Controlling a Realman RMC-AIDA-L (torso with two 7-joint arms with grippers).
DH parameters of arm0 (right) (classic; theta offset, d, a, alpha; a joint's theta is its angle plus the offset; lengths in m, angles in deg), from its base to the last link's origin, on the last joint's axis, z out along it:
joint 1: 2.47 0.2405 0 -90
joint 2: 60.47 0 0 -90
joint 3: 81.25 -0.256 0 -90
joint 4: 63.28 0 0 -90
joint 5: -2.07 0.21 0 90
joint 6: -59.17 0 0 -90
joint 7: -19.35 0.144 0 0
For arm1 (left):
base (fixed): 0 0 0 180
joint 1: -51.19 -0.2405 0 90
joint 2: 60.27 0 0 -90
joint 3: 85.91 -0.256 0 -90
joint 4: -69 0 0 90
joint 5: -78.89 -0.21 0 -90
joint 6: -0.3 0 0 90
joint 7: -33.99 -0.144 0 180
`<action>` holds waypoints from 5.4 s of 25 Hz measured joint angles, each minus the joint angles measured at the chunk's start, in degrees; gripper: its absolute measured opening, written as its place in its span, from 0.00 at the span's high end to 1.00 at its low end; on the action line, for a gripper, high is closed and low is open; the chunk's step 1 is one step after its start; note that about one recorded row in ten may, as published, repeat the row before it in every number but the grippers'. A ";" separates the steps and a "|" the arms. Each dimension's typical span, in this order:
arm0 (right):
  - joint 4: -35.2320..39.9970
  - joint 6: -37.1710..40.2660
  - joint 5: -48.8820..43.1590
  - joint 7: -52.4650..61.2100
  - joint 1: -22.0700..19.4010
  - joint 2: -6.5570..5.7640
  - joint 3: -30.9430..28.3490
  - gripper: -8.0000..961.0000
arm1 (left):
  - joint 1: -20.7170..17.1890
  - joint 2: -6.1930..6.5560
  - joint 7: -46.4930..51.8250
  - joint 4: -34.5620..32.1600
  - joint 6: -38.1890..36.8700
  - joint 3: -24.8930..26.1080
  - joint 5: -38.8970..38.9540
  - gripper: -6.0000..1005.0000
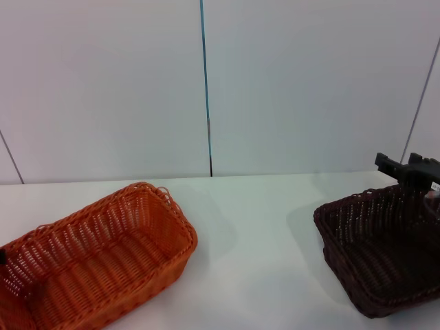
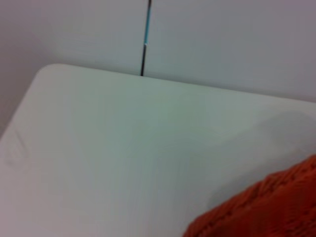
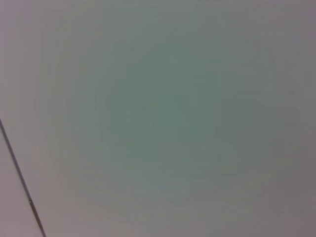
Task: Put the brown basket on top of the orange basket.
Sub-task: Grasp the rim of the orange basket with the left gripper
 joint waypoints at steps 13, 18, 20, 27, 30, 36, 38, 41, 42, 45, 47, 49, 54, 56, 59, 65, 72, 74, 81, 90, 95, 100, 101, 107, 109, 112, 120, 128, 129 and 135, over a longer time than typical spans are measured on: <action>0.25 -5.81 -2.98 -0.06 -0.39 -0.11 -0.10 0.19 | 2.48 -0.43 3.48 0.81 -3.78 -0.51 -3.63 0.26; 0.38 -5.87 -2.97 -0.08 -0.39 -0.07 -0.08 0.19 | 1.81 -0.25 3.77 1.02 -3.47 -0.02 -3.66 0.27; 0.39 -5.87 -2.96 -0.08 -0.38 -0.05 -0.05 0.19 | 1.54 -0.19 3.78 1.18 -3.40 0.14 -3.68 0.27; 0.42 -5.92 -2.91 -0.09 -0.18 -0.02 -0.06 0.19 | 0.63 -0.02 3.45 3.74 -2.71 0.16 -3.70 0.27; 0.42 -5.94 -2.91 -0.09 -0.21 -0.02 -0.13 0.19 | 0.60 0.08 3.28 5.44 -1.89 0.15 -3.70 0.27; 0.42 -5.95 -2.94 -0.09 -0.41 -0.02 -0.24 0.19 | 1.06 -0.18 3.20 7.51 -0.30 -0.24 -3.69 0.27; 0.42 -5.95 -2.95 -0.09 -0.45 -0.02 -0.24 0.19 | 1.62 -0.09 3.06 9.04 0.17 -0.32 -3.69 0.27; 0.42 -5.95 -2.98 -0.09 -0.55 -0.06 -0.24 0.19 | 2.07 0.05 2.77 10.42 0.81 -0.39 -3.69 0.27; 0.42 -5.95 -2.99 -0.09 -0.56 -0.07 -0.24 0.19 | 2.14 0.05 2.66 10.66 1.11 -0.38 -3.69 0.27; 0.42 -5.94 -3.00 -0.09 -0.60 -0.09 -0.21 0.19 | 2.21 0.03 2.53 10.93 1.69 -0.38 -3.69 0.29; 0.42 -5.94 -3.00 -0.09 -0.64 -0.10 -0.11 0.19 | 2.24 0.00 2.49 11.00 1.91 -0.38 -3.69 0.30; 0.42 -5.94 -3.01 -0.09 -0.65 -0.10 0.00 0.19 | 2.25 0.03 2.38 11.05 2.00 -0.38 -3.69 0.32; 0.42 -5.94 -2.98 -0.04 -0.65 -0.04 0.05 0.19 | 2.58 0.30 2.34 11.45 1.73 0.02 -3.65 0.38; 0.47 -5.94 -2.88 -0.03 -0.65 -0.03 0.05 0.19 | 2.88 0.42 2.38 11.73 1.48 0.12 -3.62 0.40; 0.69 -5.94 -2.82 -0.02 -0.65 -0.02 -0.04 0.19 | 3.32 0.47 2.27 11.84 1.10 -0.08 -3.59 0.44; 0.91 -5.94 -2.79 0.00 -0.65 -0.02 -0.23 0.19 | 4.77 0.53 1.53 13.14 -0.20 -0.08 -3.56 0.66; 0.95 -5.94 -2.69 0.00 -0.65 -0.02 -0.31 0.20 | 4.94 0.39 1.51 13.37 0.30 0.18 -3.49 0.76; 0.95 -5.94 -2.67 0.00 -0.65 -0.02 -0.35 0.20 | 4.92 0.38 1.51 13.37 0.34 0.19 -3.51 0.78; 0.95 -5.94 -2.66 0.01 -0.50 -0.02 -0.33 0.20 | 4.78 0.45 1.57 13.44 0.43 0.29 -3.55 0.80; 0.95 -6.63 -2.80 0.00 -0.38 -0.02 -0.08 0.20 | 5.00 0.80 1.81 13.46 -0.09 1.03 -3.29 0.81; 0.99 -6.65 -2.77 0.00 -0.36 -0.02 -0.04 0.20 | 5.15 1.01 1.92 13.39 -0.23 1.03 -3.23 0.81; 1.03 -7.01 -2.73 0.00 -0.16 -0.02 -0.03 0.20 | 5.93 1.69 2.15 12.98 -1.63 1.89 -3.20 0.82; 1.03 -7.18 -2.73 0.00 -0.11 -0.02 -0.01 0.20 | 6.30 2.01 2.15 12.94 -2.36 2.71 -3.18 0.82; 1.04 -7.28 -2.66 0.00 0.00 -0.02 0.03 0.20 | 8.02 3.87 2.07 12.90 -6.38 6.97 -2.70 0.82; 1.04 -7.28 -2.65 0.00 0.06 -0.02 0.03 0.20 | 8.36 4.47 2.07 13.02 -7.70 8.69 -1.78 0.83; 1.04 -7.35 -2.65 0.00 0.15 -0.02 0.03 0.20 | 8.58 5.66 1.78 13.19 -10.30 9.99 0.17 0.83; 0.93 -8.01 -2.84 0.00 0.49 -0.02 -0.04 0.20 | 9.39 7.73 1.86 12.86 -15.70 10.25 1.50 0.84; 0.82 -8.50 -2.98 -0.05 0.53 -0.04 0.03 0.20 | 10.61 8.63 2.10 12.81 -18.67 14.61 3.01 0.84; 0.81 -8.50 -2.99 -0.05 0.53 -0.05 0.03 0.20 | 10.67 8.84 2.16 12.74 -19.29 15.48 3.94 0.84; 0.72 -8.65 -3.00 -0.07 0.43 -0.10 0.03 0.21 | 10.36 10.24 2.22 12.65 -22.43 19.13 10.37 0.84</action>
